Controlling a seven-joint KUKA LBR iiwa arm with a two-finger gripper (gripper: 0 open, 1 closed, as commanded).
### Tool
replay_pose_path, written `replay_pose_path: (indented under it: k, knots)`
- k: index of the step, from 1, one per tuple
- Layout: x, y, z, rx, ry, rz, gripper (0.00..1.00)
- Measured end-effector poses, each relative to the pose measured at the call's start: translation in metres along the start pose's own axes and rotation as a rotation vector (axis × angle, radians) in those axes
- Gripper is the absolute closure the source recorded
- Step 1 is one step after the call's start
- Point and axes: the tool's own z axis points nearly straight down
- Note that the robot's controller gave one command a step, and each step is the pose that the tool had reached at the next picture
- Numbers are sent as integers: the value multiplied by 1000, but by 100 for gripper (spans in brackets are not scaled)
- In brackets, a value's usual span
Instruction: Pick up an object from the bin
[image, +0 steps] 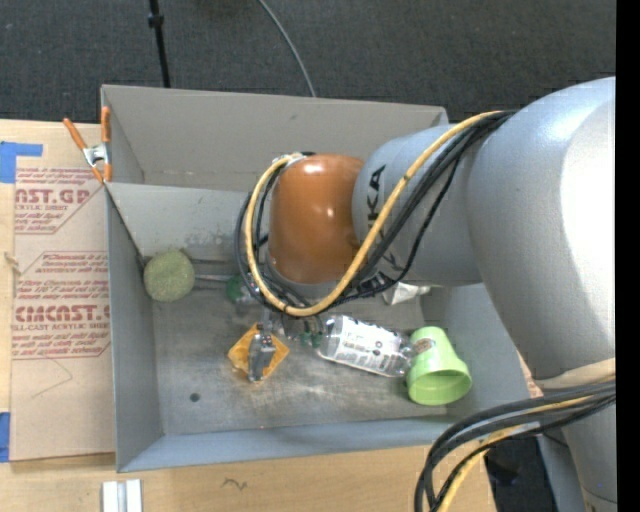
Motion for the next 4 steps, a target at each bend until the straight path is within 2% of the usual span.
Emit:
replay_pose_path:
  k: [1,2,3,4]
  knots:
    - [3,-13,-12,-1,-5,-178,0]
    - [4,-29,28,-2,-5,-75,0]
    - [-8,-27,37,-3,-7,-237,100]
    - [-8,-28,37,-3,-7,-237,100]
